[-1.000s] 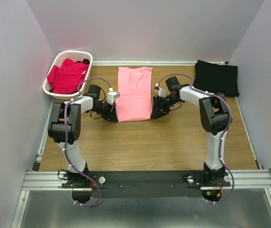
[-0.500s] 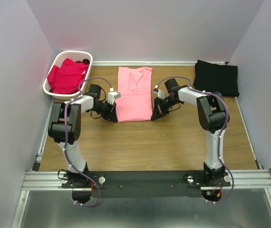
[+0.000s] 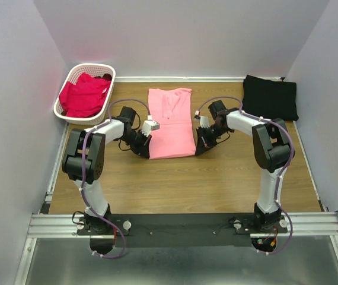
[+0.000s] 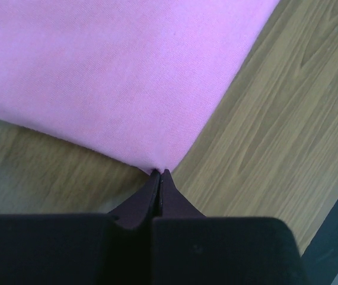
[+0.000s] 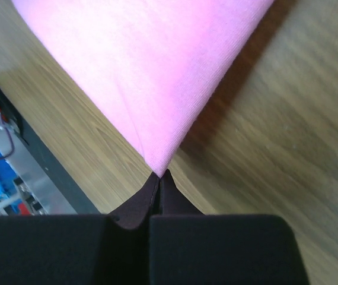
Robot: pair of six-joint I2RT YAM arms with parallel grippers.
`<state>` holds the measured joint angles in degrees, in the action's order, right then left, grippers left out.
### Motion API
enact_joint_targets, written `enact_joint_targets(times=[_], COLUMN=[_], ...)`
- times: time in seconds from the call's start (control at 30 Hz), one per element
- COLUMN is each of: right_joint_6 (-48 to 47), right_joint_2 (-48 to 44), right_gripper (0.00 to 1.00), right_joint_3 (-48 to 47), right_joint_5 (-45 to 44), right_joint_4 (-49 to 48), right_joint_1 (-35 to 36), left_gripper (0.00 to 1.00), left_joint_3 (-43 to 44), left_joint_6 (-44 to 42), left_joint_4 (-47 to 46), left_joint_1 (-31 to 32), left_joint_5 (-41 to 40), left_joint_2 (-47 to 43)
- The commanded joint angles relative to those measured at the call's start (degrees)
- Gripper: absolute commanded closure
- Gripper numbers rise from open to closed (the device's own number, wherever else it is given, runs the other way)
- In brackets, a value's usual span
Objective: Fold and stack the t-shirts
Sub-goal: Fold the tshirt
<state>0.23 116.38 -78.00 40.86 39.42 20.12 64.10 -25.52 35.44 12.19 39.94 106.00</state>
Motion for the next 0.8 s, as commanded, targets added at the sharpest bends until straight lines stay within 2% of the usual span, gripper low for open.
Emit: enact_joint_targets(times=[0.0,0.33,0.37,0.4,0.47,0.5,0.53,0.57,0.67,0.7,0.77], right_joint_6=[-6.4,-13.3,-14.1,-15.3,-16.7,-17.0,-17.2,-17.1,-13.3,-8.8,-3.6], right_joint_2=[-1.3,-2.9,-2.5,-1.8,-2.6,-5.3,-6.7,-7.9,-12.5,-13.4,-15.2], right_gripper=[1.00,1.00,0.98,0.87,0.72,0.44,0.32,0.29,0.28,0.16,0.07], right_joint_3=[2.1,5.1,4.4,2.8,0.7,-0.8,-1.8,-2.9,-4.9,-4.2,0.2], right_joint_5=[-4.4,-4.5,-4.6,-5.1,-6.8,-6.9,-7.0,-6.9,-2.1,0.2,7.0], right_joint_4=[8.5,14.8,16.0,18.8,21.0,21.5,21.6,21.6,18.5,13.9,7.8], right_joint_1=[-0.3,-0.3,-0.3,-0.3,-0.8,-1.6,-1.7,-1.9,-1.9,-1.9,-1.8], left_gripper=[1.00,1.00,0.97,0.82,0.68,0.65,0.60,0.51,0.46,0.45,0.46], left_joint_3=[-1.3,-1.9,-1.6,-1.3,0.4,1.4,2.4,4.8,5.7,5.1,2.5], left_joint_6=[-2.2,-2.0,-2.6,-3.1,-5.3,-6.3,-7.5,-8.7,-8.6,-6.2,-3.1], left_joint_4=[4.4,4.9,5.2,5.9,8.0,8.8,10.0,11.3,9.8,6.6,3.2], left_joint_1=[2.1,5.7,5.7,5.4,3.7,1.3,0.1,-0.6,-0.8,-0.4,1.3], left_joint_5=[-5.3,-5.0,-4.4,-3.5,1.5,3.5,5.8,9.6,14.4,18.5,23.1], left_joint_2=[-1.8,-1.8,-2.0,-2.2,-3.6,-5.3,-6.0,-6.8,-10.3,-10.9,-11.4])
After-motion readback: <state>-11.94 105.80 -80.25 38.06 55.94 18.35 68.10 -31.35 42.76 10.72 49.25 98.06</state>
